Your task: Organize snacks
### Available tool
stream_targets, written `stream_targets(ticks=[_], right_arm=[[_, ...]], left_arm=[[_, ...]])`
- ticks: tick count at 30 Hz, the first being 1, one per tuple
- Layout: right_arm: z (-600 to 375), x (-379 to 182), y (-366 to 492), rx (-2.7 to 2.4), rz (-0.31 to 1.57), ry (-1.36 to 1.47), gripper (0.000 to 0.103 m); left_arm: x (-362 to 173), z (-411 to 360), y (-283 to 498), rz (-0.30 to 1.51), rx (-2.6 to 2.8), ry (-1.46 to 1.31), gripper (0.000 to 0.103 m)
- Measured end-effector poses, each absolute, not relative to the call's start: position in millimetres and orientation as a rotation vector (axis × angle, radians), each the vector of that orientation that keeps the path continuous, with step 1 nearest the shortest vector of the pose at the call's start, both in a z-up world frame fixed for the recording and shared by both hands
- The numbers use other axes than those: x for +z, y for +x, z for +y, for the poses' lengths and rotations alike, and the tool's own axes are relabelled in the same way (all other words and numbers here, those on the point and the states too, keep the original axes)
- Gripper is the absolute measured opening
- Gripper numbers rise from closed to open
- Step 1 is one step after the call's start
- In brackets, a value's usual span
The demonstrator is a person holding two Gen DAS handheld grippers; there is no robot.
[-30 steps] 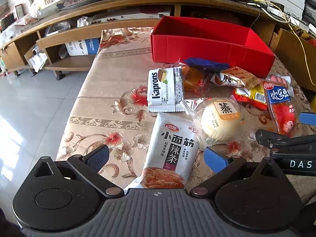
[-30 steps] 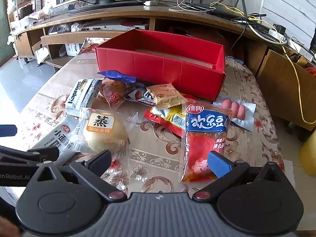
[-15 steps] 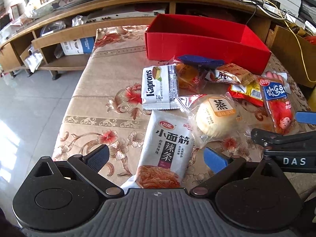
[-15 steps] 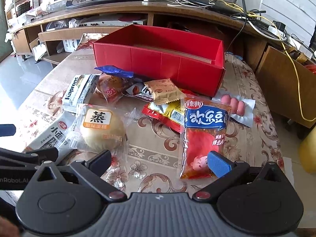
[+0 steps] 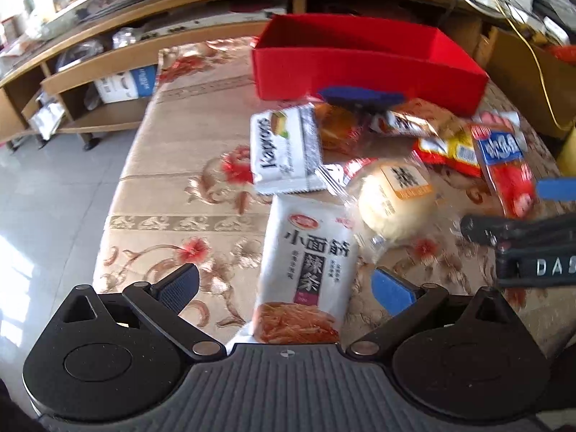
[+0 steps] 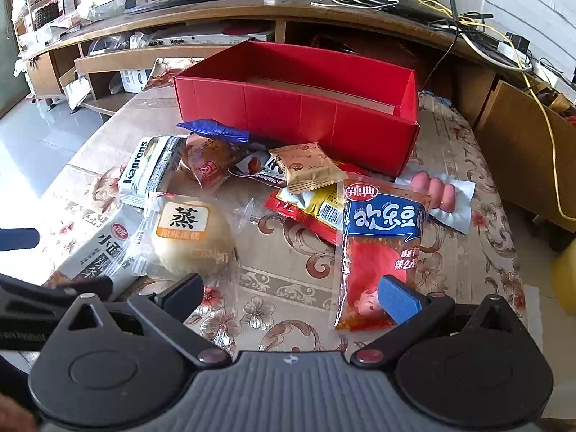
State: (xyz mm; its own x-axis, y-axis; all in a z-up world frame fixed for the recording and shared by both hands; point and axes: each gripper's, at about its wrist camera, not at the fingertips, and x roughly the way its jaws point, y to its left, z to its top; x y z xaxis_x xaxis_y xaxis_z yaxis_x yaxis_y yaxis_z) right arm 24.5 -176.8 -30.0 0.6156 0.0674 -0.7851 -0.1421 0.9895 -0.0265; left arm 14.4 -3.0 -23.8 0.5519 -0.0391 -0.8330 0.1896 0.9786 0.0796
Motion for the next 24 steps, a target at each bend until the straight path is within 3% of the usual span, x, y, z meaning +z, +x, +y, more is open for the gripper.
stream_targets(ticks=[15,24], right_arm=[[-144,-25,67,0.226,0.925,-0.108,0.103],[-122,-56,98,0.32,1.064,-0.04,0.103]], left_arm=[[-39,6,31,1.084,-0.131,0.107,0.099],[-44,4,31,1.092,-0.12,0.146,0.101]])
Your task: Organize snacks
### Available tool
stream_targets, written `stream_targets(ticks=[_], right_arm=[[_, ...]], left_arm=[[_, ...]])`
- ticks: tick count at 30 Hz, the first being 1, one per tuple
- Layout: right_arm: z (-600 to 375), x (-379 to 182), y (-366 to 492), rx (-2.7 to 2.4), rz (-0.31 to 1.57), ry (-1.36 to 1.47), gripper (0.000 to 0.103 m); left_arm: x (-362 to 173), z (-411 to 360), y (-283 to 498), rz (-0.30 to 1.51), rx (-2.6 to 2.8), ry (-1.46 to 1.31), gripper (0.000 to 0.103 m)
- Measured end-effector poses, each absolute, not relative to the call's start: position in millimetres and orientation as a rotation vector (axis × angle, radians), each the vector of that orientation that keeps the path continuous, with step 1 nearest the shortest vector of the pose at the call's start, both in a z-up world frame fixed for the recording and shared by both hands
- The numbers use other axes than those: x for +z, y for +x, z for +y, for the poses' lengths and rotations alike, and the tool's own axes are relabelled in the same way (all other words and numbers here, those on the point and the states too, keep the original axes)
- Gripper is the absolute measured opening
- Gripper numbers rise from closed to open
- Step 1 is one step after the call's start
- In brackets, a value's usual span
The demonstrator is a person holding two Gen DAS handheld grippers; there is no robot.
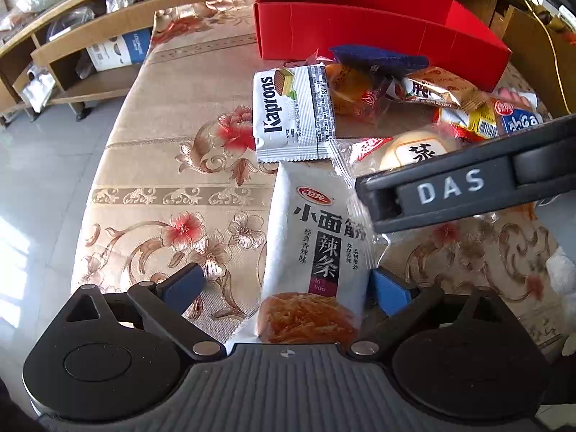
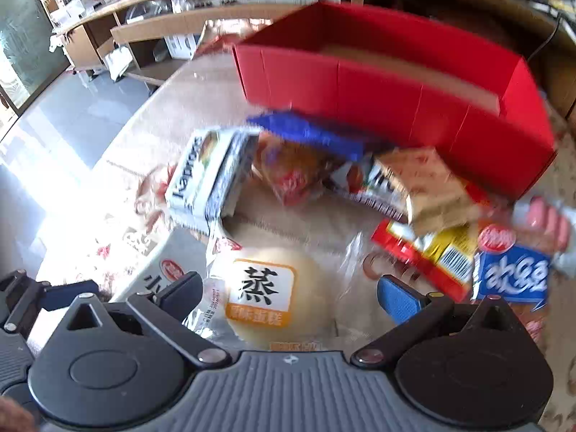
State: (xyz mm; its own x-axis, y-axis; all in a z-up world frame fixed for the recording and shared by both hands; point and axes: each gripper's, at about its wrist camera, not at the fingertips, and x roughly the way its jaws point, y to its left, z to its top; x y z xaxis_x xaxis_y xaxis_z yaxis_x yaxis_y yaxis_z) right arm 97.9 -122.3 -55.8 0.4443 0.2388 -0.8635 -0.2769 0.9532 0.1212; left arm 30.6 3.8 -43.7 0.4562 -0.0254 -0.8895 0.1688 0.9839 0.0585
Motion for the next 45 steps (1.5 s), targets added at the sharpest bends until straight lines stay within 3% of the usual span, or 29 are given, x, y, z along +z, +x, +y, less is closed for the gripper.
stream_targets(ticks=[11,16,18,23,28,30,32,33,39,42,45], right_arm=[[-127,-65,108,0.388,1.09,-0.059,0.102],[-145,-58,93,0.409,1.075,-0.067,0.076],[-151,-54,86,0.408,1.081,-0.058,0.073],[-161,-44,71,0.411,1.074,-0.096,0.065],[-164,-44,66,0.429,1.088,-0.135,0.064],[-162,-45,67,0.437,1.1,-0.145,0.065],[-158,-47,70,0.45,1.111,-0.169,0.069],[-157,-49,72,0.45,1.114,-0.17,0.071],[-146,-57,78,0.436,1.123,-0.196,0.085],[-150,-60,84,0.454,1.132,-0.126,0.102],[-155,-59,84,0.47,1.122,-0.083,0.103]], left_arm=[[-47,6,28,1.077,-0.116,0.142,0.103],[-47,6,28,1.074,-0.131,0.148,0.103],[-46,6,28,1.078,-0.134,0.148,0.103],[-41,-1,25,1.071,-0.163,0.162,0.088],[-40,-5,25,1.076,-0.176,0.179,0.084],[-41,-6,26,1.088,-0.182,0.186,0.088],[-45,-9,29,1.098,-0.182,0.194,0.101],[-47,-8,31,1.108,-0.171,0.195,0.103],[-49,-8,36,1.138,-0.18,0.199,0.103],[-48,-7,42,1.166,-0.204,0.21,0.103],[-48,-6,42,1.184,-0.222,0.224,0.103]])
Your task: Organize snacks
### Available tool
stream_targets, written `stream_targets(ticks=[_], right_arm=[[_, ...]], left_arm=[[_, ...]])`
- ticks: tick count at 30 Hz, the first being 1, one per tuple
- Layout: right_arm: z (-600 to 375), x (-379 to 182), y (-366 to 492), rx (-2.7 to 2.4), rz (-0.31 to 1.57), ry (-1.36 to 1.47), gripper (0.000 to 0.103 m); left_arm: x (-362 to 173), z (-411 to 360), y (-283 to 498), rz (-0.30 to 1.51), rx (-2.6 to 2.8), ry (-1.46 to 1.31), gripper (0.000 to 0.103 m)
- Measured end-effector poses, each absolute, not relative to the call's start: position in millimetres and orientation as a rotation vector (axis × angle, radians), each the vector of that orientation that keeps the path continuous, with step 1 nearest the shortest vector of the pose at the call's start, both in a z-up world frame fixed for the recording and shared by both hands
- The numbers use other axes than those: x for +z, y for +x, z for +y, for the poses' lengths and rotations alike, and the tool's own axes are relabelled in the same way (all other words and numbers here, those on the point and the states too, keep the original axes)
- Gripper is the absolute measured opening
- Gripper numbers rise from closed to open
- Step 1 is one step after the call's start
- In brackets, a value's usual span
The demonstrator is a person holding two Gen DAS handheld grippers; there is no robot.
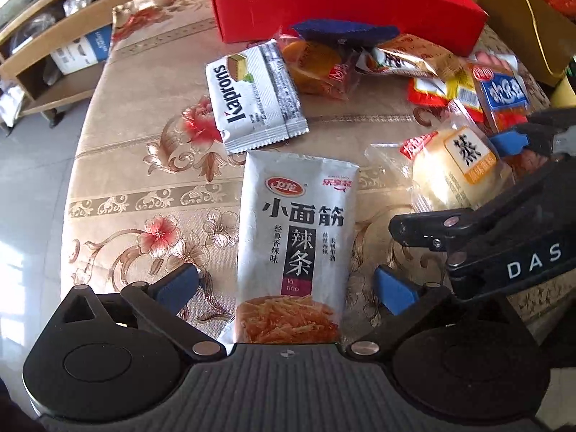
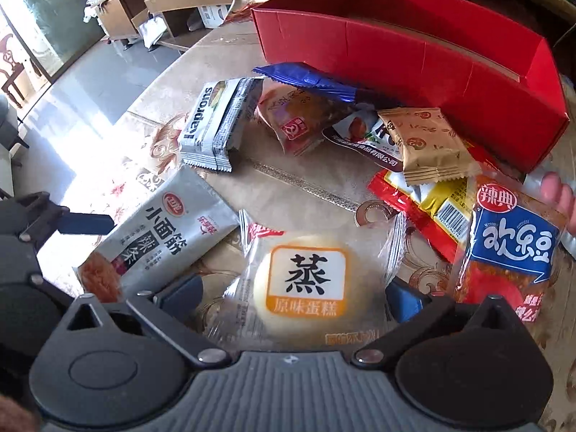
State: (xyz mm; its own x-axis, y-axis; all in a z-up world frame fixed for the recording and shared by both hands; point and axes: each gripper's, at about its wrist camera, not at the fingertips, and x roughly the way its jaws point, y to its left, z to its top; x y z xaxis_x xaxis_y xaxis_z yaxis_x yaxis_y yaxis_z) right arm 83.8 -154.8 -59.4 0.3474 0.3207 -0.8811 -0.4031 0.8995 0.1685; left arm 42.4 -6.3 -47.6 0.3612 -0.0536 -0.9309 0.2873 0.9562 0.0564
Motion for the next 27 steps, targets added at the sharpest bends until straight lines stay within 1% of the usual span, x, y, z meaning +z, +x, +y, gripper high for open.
stream_targets(ticks=[1,2,3,4,5,6,8,10,15,19,27], right_arm=[[-155,-59,83,0.477,1.126,-0.089,0.102],[-157,-57,82,0.471,1.13,-0.105,0.093],[-158,-56,80,0.463,1.127,-0.126,0.09],[-160,-55,77,0.45,1.128,-0.138,0.082],[-163,-55,75,0.434,1.123,-0.155,0.077],[-167,-55,72,0.421,1.121,-0.17,0.077],[-171,-54,67,0.397,1.119,-0.179,0.074],[-174,-49,60,0.385,1.111,-0.178,0.072],[-171,-35,45,0.367,1.063,-0.192,0.071],[-168,-25,36,0.344,1.034,-0.175,0.071],[-175,-4,29,0.311,0.969,-0.104,0.071]], left_arm=[[-47,-6,43,1.187,-0.22,0.219,0.102],[-46,-6,43,1.189,-0.217,0.216,0.098],[-44,-6,43,1.185,-0.215,0.214,0.095],[-42,-5,42,1.176,-0.208,0.213,0.089],[-41,-4,42,1.17,-0.202,0.208,0.085],[-39,-2,41,1.164,-0.199,0.194,0.082],[-35,1,40,1.143,-0.191,0.176,0.063],[-34,1,38,1.133,-0.189,0.17,0.06],[-33,-3,29,1.098,-0.214,0.196,0.054],[-28,3,28,1.083,-0.228,0.142,0.048],[-6,3,30,1.011,-0.25,0.06,0.046]])
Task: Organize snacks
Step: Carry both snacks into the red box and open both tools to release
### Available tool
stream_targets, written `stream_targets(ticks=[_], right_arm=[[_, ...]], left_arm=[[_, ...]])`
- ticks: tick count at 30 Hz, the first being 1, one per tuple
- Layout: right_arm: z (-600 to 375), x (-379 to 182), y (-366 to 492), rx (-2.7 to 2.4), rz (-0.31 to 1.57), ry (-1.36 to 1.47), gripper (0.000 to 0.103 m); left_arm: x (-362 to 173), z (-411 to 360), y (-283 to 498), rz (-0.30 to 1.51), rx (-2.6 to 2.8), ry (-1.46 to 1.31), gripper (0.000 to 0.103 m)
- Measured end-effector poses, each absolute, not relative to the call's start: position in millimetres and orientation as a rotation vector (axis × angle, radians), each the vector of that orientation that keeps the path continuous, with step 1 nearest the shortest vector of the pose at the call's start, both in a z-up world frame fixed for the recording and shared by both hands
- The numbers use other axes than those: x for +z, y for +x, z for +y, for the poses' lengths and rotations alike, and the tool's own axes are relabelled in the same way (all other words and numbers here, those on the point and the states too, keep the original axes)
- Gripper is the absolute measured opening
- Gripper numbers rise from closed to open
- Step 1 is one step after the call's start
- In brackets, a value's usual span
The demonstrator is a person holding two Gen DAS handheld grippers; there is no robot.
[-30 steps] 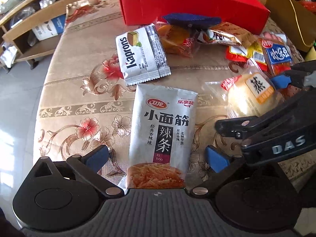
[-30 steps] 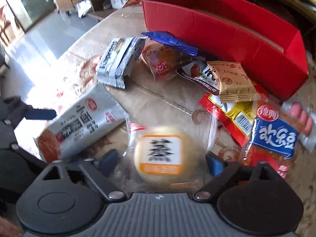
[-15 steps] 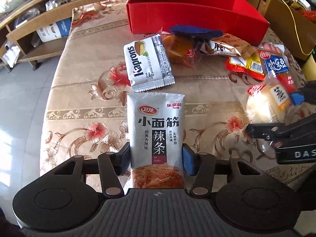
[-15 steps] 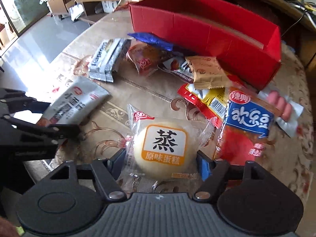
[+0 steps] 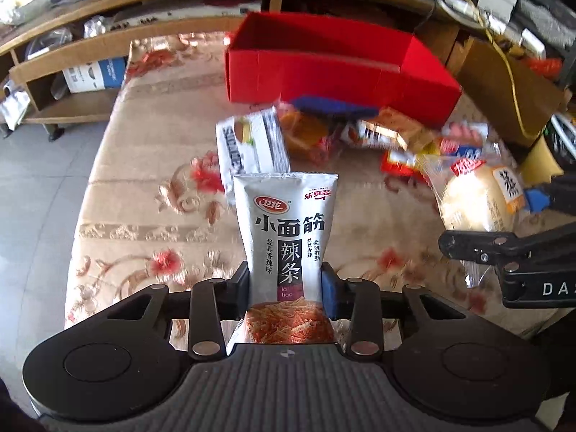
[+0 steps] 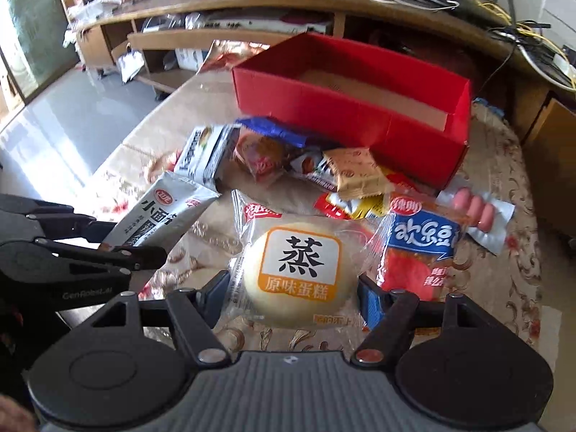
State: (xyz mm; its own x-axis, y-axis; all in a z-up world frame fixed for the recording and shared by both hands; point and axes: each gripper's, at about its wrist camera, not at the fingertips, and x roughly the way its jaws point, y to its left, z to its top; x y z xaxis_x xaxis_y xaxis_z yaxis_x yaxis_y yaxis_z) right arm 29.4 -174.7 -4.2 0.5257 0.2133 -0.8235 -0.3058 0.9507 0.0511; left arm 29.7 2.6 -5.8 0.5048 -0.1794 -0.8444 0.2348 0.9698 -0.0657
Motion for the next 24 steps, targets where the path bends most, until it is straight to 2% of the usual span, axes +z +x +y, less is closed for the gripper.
stream_targets(ticks=[11,24], right_arm=[[-195,30,57,0.258,0.858,0.015,0.071],[-228,37,179,0.138,0.834,0.057,0.071]], left_arm=[[37,-26,75,0.885,-0.266,0.042,0.046],[40,-60,198,0.83,-0.265,-0.027,0.046]])
